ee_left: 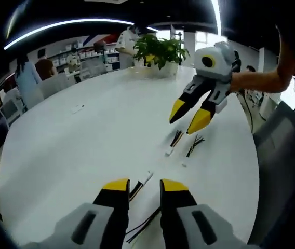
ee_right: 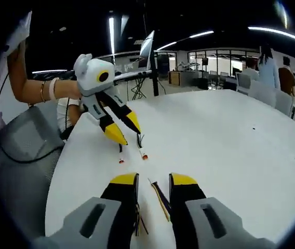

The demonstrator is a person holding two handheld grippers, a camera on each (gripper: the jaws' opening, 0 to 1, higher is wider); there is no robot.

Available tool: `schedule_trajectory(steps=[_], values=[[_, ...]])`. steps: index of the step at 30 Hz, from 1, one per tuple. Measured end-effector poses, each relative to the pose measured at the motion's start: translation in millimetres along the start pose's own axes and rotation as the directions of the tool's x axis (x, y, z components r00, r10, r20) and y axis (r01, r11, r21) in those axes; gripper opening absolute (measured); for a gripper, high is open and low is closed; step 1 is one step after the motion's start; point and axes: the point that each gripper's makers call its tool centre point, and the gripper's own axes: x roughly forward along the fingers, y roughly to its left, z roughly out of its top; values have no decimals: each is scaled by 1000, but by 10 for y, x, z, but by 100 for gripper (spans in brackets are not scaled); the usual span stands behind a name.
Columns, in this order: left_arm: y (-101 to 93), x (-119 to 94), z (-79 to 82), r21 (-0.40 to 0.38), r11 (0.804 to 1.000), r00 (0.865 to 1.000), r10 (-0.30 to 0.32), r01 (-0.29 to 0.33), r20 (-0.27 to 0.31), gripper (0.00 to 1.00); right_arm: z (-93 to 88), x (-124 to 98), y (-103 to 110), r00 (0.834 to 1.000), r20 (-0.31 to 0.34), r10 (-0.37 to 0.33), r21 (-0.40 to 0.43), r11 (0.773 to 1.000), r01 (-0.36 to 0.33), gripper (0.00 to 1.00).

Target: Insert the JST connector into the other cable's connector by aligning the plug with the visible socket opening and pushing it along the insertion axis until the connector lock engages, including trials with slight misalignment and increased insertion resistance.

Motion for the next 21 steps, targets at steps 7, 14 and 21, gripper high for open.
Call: schedule_trajectory(steps=[7, 14, 21], values=[[3, 95, 84, 15, 999, 998, -43, 43, 45, 14, -86, 108, 15, 998, -3, 55, -34, 998, -55, 16], [-6, 223, -51, 108, 991, 996, -84, 82, 12, 12, -145, 187, 20, 997, -22, 80, -29, 996, -81, 14], [13, 264, -75, 111, 989, 995, -102, 101, 6, 7, -195, 233, 30, 995, -33, 98, -37, 994, -99, 14]])
